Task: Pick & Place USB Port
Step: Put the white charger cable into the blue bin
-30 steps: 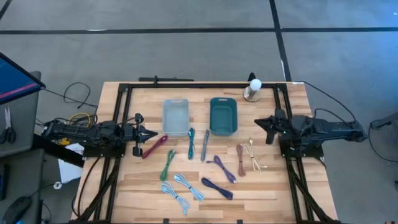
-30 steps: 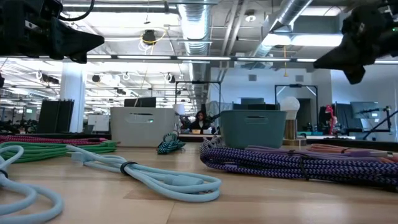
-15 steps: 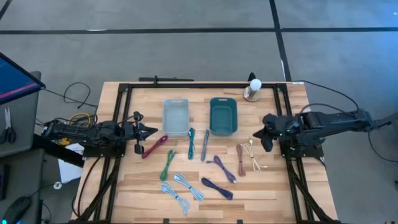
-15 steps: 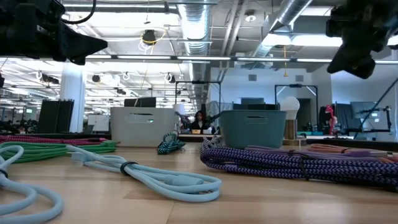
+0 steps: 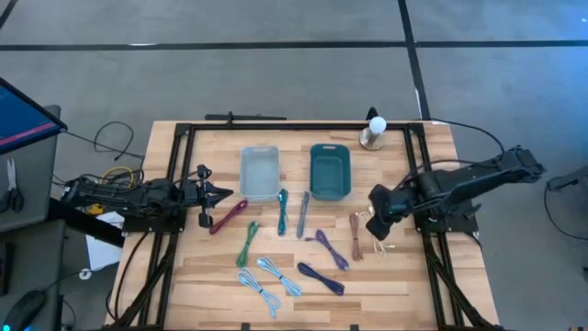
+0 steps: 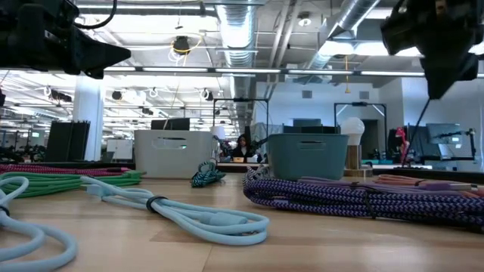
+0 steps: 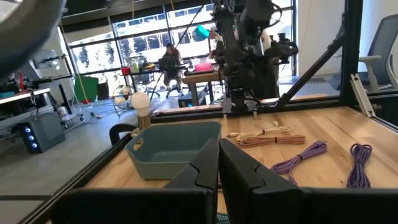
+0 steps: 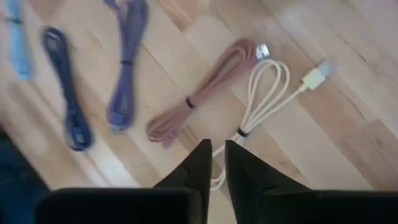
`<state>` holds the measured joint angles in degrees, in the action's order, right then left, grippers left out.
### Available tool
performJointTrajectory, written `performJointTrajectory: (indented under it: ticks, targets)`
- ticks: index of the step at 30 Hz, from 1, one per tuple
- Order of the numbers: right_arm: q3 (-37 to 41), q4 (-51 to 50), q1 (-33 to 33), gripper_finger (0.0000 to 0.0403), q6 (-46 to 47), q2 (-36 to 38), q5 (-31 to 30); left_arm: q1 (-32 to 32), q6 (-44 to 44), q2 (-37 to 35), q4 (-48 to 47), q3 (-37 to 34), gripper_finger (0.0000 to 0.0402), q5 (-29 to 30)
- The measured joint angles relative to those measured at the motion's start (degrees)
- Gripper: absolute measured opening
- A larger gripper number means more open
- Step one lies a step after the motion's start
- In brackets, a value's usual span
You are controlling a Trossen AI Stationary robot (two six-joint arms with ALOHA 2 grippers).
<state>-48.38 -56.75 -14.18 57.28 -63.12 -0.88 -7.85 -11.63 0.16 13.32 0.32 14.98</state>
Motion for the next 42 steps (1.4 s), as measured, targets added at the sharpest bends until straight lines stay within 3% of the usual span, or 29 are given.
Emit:
performJointTrajectory:
  ticks: [9, 27, 35, 42]
  targets:
    - [0.0, -2.3, -0.6, 0.0103, 1.3, -10.9, -0.5, 0.0, 0.1, 0.0, -0.1, 0.0, 0.0012, 0.0]
    - [0.0, 3.4, -2.8, 0.0153, 0.7, -27.4, -0.7, 0.0, 0.1, 5.0, -0.3, 0.0, 0.0012, 0.0]
    - [-0.1, 4.7, -4.9, 0.0137, -0.4, -31.6, -0.9, 0.0, 0.1, 8.7, 0.2, 0.0, 0.0012, 0.0]
    - [-0.2, 5.1, -5.8, 0.0085, -0.4, -32.5, -2.8, 0.0, 0.1, 9.3, 0.9, 0.0, 0.0012, 0.0]
